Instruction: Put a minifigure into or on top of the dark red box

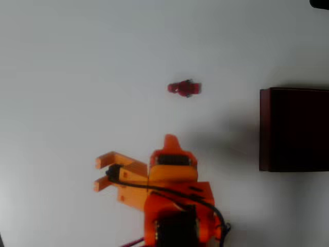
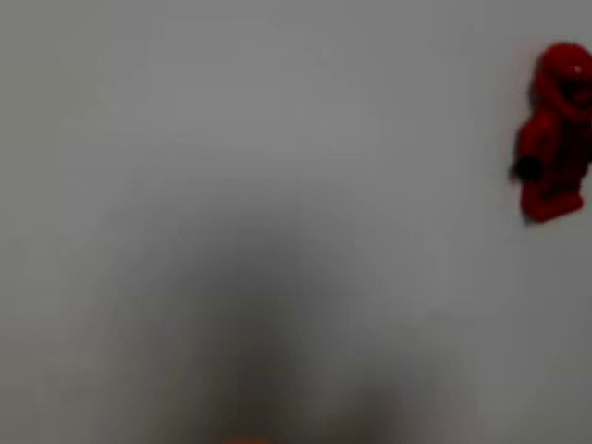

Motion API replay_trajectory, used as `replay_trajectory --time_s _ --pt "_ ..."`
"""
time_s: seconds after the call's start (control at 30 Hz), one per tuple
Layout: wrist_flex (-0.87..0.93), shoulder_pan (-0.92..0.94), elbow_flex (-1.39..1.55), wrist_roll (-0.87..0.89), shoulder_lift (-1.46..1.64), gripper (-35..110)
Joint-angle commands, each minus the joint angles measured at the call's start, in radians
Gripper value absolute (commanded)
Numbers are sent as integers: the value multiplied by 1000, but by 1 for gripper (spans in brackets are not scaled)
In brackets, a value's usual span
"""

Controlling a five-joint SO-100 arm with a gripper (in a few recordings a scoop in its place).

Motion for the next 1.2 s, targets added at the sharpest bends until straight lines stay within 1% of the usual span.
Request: replay_trajectory --time_s 0.0,0.27,0.43,0.63,0.9,1.17 --pt "-21 21 -66 -46 -41 19" --pt "-2 97 -236 -149 -314 18" --pt "-17 135 -302 -175 -436 18" --pt "-6 158 -442 -163 -603 19" --pt "6 161 -598 -78 -744 21" --pt "-37 141 -627 -66 -831 21"
